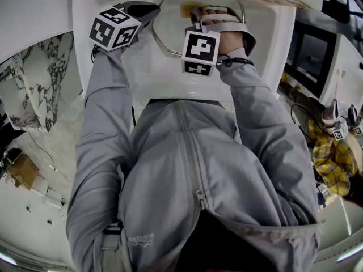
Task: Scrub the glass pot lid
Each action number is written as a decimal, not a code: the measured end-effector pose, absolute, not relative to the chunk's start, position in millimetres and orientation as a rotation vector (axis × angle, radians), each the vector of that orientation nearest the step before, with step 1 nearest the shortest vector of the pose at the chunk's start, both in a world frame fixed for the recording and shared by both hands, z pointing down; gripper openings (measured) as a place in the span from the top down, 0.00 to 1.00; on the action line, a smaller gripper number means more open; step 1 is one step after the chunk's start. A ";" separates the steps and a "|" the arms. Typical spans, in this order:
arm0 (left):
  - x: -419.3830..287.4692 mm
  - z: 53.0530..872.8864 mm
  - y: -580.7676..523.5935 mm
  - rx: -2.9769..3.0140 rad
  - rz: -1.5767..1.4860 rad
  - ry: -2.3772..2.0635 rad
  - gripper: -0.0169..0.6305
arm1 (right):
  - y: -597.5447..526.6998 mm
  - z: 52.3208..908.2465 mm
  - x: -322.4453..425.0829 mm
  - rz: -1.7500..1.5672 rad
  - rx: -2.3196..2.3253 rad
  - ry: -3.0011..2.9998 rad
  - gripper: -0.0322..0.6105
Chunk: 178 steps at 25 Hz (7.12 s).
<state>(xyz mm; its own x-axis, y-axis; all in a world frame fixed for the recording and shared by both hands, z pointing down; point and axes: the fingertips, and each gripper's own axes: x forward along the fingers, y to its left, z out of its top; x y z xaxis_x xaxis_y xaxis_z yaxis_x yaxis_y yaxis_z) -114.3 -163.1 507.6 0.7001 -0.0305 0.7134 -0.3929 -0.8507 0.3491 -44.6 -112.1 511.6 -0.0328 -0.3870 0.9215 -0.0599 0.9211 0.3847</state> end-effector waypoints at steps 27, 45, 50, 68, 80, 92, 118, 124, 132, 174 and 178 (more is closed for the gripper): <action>-112.5 506.3 -162.0 2.423 0.996 -0.358 0.93 | -2.3 576.9 -79.3 -0.070 0.186 -1.571 0.90; -117.1 491.0 -161.9 2.511 1.022 -0.515 0.92 | 51.0 621.0 -11.8 0.297 0.179 -1.539 0.90; -88.2 462.8 -132.1 2.737 1.078 -0.554 0.91 | 44.4 606.6 19.6 0.349 0.292 -1.558 0.90; 17.3 513.2 -52.3 2.758 1.446 -0.641 0.54 | -83.6 474.4 74.8 -0.026 0.776 -1.840 0.90; 12.9 510.9 -57.2 2.709 1.435 -0.639 0.61 | -148.3 484.3 20.7 -0.579 0.478 -1.763 0.90; 6.6 510.6 -57.5 2.700 1.447 -0.634 0.61 | -75.8 530.8 25.3 -0.451 0.370 -1.754 0.90; 7.6 510.0 -57.9 2.731 1.495 -0.624 0.63 | 45.2 620.2 15.3 0.093 0.045 -1.780 0.90; 8.5 509.6 -57.5 2.730 1.488 -0.614 0.63 | 20.7 571.0 35.0 0.172 0.176 -1.855 0.90; 7.8 510.0 -56.6 2.728 1.493 -0.610 0.63 | -66.2 481.0 69.8 -0.130 0.489 -1.944 0.90; 4.6 511.4 -54.9 2.750 1.495 -0.611 0.64 | -49.3 577.4 78.0 -0.149 0.476 -1.767 0.90; 3.4 510.5 -55.1 2.751 1.459 -0.612 0.65 | -44.4 582.2 74.4 -0.089 0.498 -1.766 0.90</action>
<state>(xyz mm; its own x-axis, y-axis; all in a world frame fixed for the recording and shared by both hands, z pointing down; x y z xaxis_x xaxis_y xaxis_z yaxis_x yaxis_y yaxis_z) 3.4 -55.1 510.5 0.5033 -0.3490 0.7905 -0.3194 -0.9251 -0.2051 74.4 -44.4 582.2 -0.1704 -0.3761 0.9108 -0.2826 0.9041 0.3205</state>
